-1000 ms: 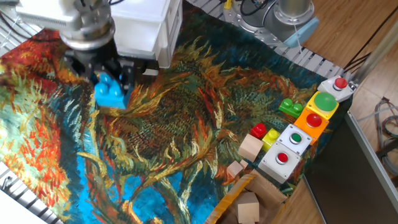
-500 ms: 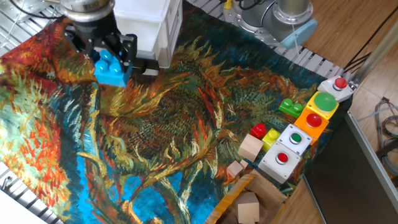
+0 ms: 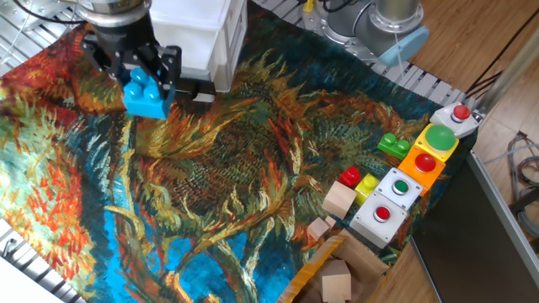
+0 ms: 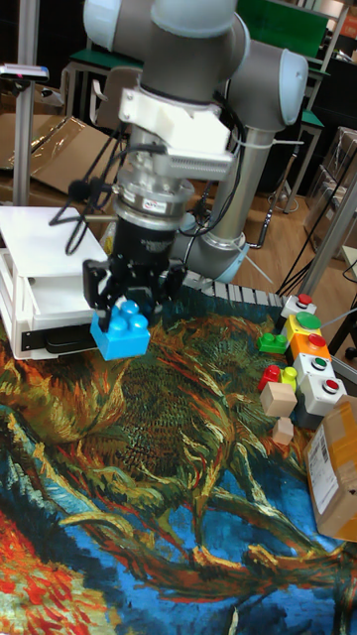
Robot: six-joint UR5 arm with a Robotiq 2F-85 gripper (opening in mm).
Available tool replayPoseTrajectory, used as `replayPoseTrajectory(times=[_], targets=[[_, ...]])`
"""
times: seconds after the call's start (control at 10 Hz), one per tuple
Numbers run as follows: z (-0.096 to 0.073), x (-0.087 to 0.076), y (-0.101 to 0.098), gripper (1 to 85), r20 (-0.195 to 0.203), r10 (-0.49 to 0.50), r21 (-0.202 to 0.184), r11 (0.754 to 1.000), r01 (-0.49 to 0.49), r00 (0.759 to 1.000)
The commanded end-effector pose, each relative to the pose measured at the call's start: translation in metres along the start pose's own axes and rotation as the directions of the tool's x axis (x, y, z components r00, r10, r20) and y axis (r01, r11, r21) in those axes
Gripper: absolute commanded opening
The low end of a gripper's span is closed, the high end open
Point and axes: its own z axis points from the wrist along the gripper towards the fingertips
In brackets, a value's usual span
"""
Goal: Put things in the drawer
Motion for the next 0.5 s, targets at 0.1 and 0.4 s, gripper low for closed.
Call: replayPoseTrajectory(times=[0.1,0.4], targets=[[-0.015,0.048,0.009,1.3,0.034,0.004,-0.038,0.999,-0.003,0.999],[-0.015,0.046,0.004,1.3,0.043,0.004,-0.018,1.000,-0.003,0.999]])
